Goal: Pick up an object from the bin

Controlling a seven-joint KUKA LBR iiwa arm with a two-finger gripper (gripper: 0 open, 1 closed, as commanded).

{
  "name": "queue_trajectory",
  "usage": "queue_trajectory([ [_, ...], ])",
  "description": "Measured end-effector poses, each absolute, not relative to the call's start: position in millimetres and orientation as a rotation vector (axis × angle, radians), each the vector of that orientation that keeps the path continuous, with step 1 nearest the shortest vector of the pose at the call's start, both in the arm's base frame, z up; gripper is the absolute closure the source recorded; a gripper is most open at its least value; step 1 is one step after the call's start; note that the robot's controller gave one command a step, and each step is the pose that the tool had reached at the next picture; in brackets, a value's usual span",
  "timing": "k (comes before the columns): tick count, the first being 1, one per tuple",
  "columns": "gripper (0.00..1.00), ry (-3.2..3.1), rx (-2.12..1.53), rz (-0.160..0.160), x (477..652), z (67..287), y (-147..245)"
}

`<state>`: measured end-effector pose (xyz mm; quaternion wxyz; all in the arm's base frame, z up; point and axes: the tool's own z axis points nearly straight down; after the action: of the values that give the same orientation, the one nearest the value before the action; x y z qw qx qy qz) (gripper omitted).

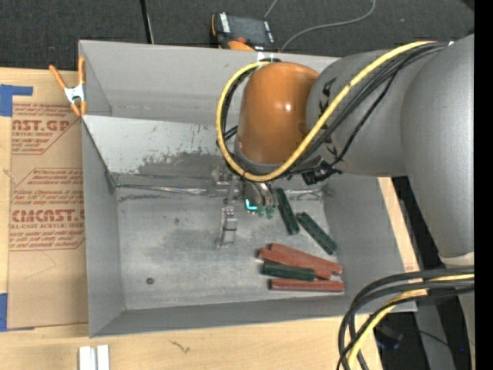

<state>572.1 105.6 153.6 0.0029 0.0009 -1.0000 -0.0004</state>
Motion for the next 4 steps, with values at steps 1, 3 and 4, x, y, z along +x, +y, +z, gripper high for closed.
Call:
queue_trajectory([
  [1, 0.00, -3.146, 0.029, 0.004, 595.4, 156.4, 16.6],
  [3, 0.00, -3.130, 0.195, -0.001, 508.4, 72.5, -33.3],
  [4, 1.00, -3.139, 0.195, -0.002, 511.1, 76.3, -33.0],
])
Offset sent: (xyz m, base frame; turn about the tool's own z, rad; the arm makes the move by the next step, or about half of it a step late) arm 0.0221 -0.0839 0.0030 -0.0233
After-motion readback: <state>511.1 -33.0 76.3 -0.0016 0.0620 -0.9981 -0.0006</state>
